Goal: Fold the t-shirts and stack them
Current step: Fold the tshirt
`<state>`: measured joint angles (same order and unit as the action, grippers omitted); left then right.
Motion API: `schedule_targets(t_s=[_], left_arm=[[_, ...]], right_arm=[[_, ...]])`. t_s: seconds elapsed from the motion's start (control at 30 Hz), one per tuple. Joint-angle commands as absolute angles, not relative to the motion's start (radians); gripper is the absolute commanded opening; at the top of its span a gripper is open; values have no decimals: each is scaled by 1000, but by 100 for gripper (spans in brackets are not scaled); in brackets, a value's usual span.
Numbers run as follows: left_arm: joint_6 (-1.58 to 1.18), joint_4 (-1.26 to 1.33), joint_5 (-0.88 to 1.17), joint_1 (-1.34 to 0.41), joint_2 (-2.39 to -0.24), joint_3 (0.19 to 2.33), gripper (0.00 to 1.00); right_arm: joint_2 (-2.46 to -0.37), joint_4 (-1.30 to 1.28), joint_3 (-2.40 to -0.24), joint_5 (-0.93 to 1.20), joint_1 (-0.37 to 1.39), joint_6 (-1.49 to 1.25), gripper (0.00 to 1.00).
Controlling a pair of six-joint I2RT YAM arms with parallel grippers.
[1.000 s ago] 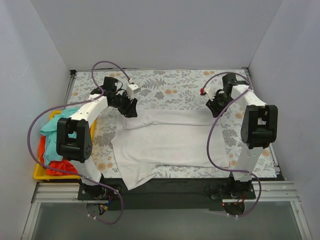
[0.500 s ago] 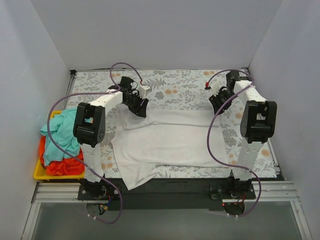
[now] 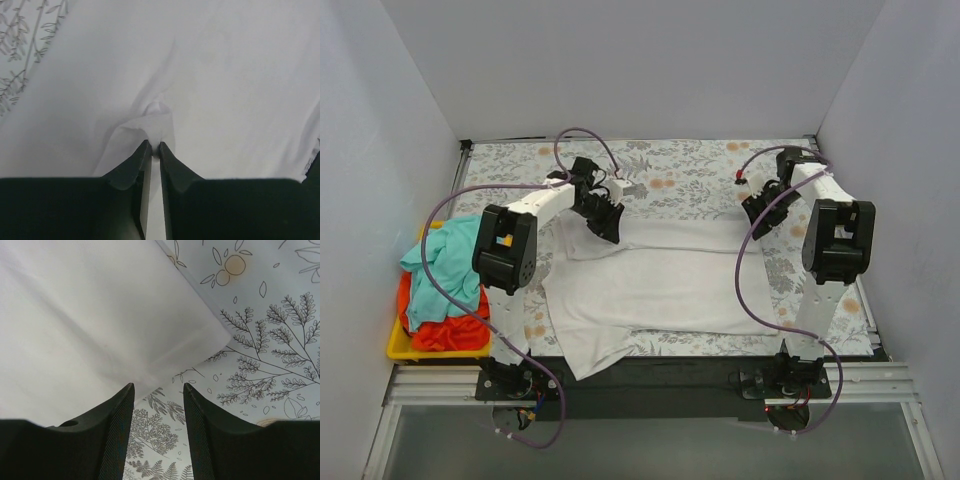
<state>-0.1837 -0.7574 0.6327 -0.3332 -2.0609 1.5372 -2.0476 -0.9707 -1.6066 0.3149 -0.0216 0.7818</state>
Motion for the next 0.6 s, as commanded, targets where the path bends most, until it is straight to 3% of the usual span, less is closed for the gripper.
schedule_targets(t_s=[0.0, 0.13, 0.3, 0.33, 0.37, 0.43, 0.47, 0.57], left_arm=[[-130, -864, 739, -362, -1984, 1539, 10], [-94, -894, 709, -409, -1904, 1451, 2], [-31, -899, 577, -483, -1803, 1327, 2], [-29, -894, 537, -488, -1789, 1312, 6], [-32, -885, 528, -488, -1751, 1287, 18], [-60, -823, 473, -485, -1705, 1261, 26], [-81, -784, 447, -474, -1659, 1237, 37], [-130, -706, 419, -436, -1650, 1250, 44]], right_arm=[[-2057, -1011, -1650, 325, -34, 772, 51], [-2068, -1026, -1687, 325, -34, 779, 50], [-2074, -1049, -1715, 331, -34, 784, 50], [-2074, -1054, -1717, 333, -34, 785, 50], [-2072, -1054, -1717, 331, -34, 785, 49], [-2066, -1057, -1713, 334, -34, 787, 50], [-2065, -1060, -1706, 336, -35, 787, 49], [-2056, -1062, -1687, 328, -34, 787, 49]])
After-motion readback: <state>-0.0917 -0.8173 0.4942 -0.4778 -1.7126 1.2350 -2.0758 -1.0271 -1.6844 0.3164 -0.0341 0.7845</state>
